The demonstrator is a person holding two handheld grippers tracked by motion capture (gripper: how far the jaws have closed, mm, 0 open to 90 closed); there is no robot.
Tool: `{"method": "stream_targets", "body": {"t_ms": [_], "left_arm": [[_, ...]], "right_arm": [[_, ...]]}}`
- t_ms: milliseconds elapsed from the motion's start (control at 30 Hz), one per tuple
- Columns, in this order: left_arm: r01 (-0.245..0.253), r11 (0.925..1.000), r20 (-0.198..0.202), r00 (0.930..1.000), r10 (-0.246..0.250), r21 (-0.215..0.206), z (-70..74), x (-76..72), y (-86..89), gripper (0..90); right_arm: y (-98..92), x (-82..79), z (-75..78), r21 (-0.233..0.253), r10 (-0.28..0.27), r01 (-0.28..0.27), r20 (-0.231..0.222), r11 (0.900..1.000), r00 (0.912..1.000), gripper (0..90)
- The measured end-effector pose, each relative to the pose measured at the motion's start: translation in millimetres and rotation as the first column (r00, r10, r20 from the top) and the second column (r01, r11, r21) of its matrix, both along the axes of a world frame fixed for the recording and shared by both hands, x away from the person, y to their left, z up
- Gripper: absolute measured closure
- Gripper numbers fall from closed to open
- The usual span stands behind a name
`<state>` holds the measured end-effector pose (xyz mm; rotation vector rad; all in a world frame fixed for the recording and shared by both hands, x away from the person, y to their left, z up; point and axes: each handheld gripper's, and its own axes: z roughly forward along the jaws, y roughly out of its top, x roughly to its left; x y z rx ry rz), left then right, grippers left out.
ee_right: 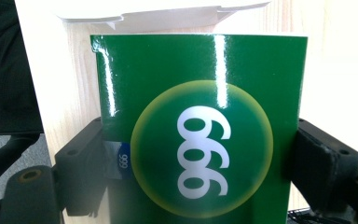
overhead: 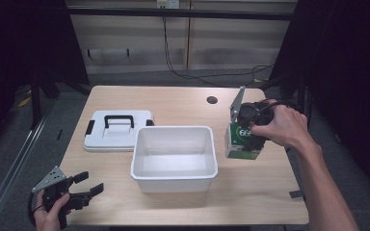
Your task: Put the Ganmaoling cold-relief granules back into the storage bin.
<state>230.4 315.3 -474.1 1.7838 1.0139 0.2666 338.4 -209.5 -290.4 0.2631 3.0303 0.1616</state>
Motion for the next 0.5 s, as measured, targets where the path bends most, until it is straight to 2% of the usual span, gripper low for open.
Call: {"method": "stream_targets", "body": {"t_ms": [133, 267, 400, 433, 500], "left_arm": [[-0.001, 1.0, 0.005, 1.0, 0.001, 0.004, 0.5, -0.1, 0.0, 15.9], [-0.001, 1.0, 0.004, 1.0, 0.001, 0.001, 0.4, -0.2, 0.0, 15.8], [0.001, 1.0, 0.002, 1.0, -0.001, 0.001, 0.1, 0.2, -0.1, 15.8], [0.003, 1.0, 0.005, 1.0, -0.003, 0.005, 0.3, 0.3, 0.1, 15.9], [0.003, 1.0, 0.007, 1.0, -0.003, 0.007, 0.5, 0.1, 0.0, 15.8]], "right_arm": [[0.9, -1.1, 8.0, 0.005, 0.006, -0.006, 0.011, 1.0, 0.9999, 15.9], [0.8, -2.2, 24.0, 0.017, 0.009, -0.01, 0.027, 1.0, 0.9996, 16.0], [2.0, -3.5, 37.8, 0.015, 0.013, -0.013, 0.028, 1.0, 0.9995, 16.0], [2.7, -4.2, 40.1, 0.017, 0.002, -0.002, 0.023, 1.0, 0.9997, 16.0], [5.2, -3.2, 42.1, 0.025, 0.016, -0.017, 0.02, 1.0, 0.9997, 16.0]]}}
